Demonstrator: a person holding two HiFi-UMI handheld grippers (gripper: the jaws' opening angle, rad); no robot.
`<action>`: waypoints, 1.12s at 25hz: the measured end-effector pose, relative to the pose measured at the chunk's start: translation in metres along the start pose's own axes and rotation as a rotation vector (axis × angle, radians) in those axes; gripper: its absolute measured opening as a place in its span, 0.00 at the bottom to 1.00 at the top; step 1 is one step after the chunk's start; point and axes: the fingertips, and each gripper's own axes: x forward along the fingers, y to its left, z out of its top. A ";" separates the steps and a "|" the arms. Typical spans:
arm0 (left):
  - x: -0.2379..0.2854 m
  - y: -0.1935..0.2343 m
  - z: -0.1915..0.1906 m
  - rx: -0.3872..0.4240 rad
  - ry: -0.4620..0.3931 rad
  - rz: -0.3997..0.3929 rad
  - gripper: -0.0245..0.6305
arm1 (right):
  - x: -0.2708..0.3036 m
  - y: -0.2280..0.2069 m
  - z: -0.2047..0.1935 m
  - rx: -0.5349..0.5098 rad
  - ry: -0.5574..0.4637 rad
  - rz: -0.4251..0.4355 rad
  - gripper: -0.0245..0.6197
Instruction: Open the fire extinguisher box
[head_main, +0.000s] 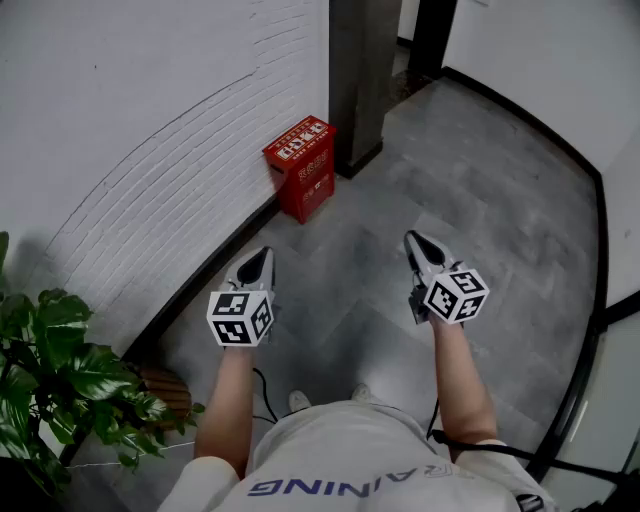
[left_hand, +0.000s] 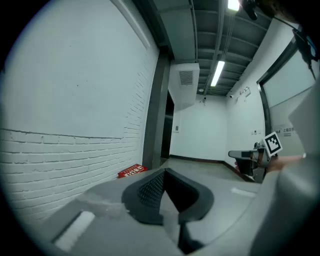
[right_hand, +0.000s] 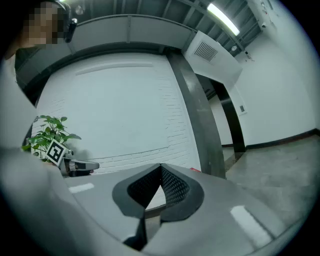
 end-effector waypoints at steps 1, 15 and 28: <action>0.003 -0.005 -0.001 -0.002 0.001 0.002 0.05 | -0.003 -0.006 0.001 0.000 -0.001 0.000 0.05; 0.050 -0.068 -0.012 0.028 0.043 0.028 0.05 | -0.030 -0.089 -0.004 0.067 -0.024 0.019 0.05; 0.203 -0.028 0.004 -0.032 0.035 -0.013 0.05 | 0.078 -0.167 -0.002 -0.050 0.074 -0.001 0.05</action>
